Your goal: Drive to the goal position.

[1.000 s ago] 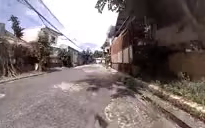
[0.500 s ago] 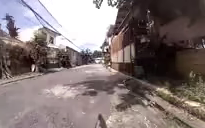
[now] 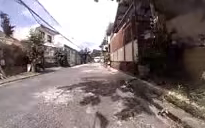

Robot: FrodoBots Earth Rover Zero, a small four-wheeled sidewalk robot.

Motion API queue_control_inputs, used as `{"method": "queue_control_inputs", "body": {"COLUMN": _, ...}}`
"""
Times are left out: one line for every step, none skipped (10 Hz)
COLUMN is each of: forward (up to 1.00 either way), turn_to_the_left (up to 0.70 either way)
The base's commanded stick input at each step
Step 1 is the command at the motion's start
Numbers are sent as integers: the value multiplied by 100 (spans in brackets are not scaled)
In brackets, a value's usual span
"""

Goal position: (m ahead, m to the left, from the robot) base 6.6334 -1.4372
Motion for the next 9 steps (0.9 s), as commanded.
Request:
{"method": "queue_control_inputs", "body": {"forward": 70, "turn_to_the_left": 0}}
{"method": "queue_control_inputs", "body": {"forward": 70, "turn_to_the_left": 0}}
{"method": "queue_control_inputs", "body": {"forward": 70, "turn_to_the_left": 0}}
{"method": "queue_control_inputs", "body": {"forward": 70, "turn_to_the_left": 0}}
{"method": "queue_control_inputs", "body": {"forward": 70, "turn_to_the_left": 0}}
{"method": "queue_control_inputs", "body": {"forward": 70, "turn_to_the_left": 0}}
{"method": "queue_control_inputs", "body": {"forward": 70, "turn_to_the_left": 0}}
{"method": "queue_control_inputs", "body": {"forward": 70, "turn_to_the_left": 0}}
{"method": "queue_control_inputs", "body": {"forward": 70, "turn_to_the_left": 0}}
